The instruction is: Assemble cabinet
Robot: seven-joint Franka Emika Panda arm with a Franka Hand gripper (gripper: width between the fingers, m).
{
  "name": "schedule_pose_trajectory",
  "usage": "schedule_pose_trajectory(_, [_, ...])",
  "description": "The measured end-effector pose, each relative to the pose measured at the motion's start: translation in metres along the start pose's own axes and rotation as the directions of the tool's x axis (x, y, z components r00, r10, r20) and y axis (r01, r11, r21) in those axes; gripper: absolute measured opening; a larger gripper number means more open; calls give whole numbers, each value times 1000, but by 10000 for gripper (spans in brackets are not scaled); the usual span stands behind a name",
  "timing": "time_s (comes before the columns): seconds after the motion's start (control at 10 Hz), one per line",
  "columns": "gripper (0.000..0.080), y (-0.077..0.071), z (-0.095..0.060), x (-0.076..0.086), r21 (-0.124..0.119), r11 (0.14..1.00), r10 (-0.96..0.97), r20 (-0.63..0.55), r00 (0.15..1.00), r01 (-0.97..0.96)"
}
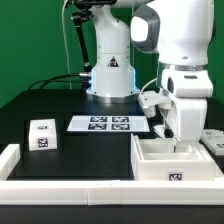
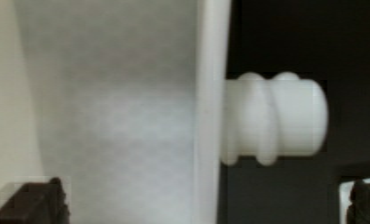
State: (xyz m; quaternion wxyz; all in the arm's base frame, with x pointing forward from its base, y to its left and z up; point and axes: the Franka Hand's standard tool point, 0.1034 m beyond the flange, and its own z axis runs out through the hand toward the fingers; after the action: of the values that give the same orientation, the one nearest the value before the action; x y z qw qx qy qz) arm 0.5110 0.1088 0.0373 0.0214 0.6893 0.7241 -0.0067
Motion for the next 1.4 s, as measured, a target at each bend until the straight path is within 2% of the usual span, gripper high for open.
schedule_pose_trajectory(0.2, [797,-10,-30,6,-8,999,36,17,999,-36])
schedule_pose_trajectory(0.3, [797,-17,-41,14,-19,998,61,16,998,-60])
schedule_pose_trajectory(0.5, [797,-29,-56,43,-51,997,59,-6,998,-59])
schedule_pose_trajectory(0.7, [797,-35,-52,68,-76,997,-14,-30,999,11])
schedule_pose_trajectory(0.8, [797,-39,-46,74,-73,996,-48,-35,998,45])
schedule_pose_trajectory(1.2, [797,-38,-44,70,-68,997,-37,-34,999,35])
schedule_pose_trajectory(1.4, [797,-48,-31,82,-49,997,-61,-41,997,59])
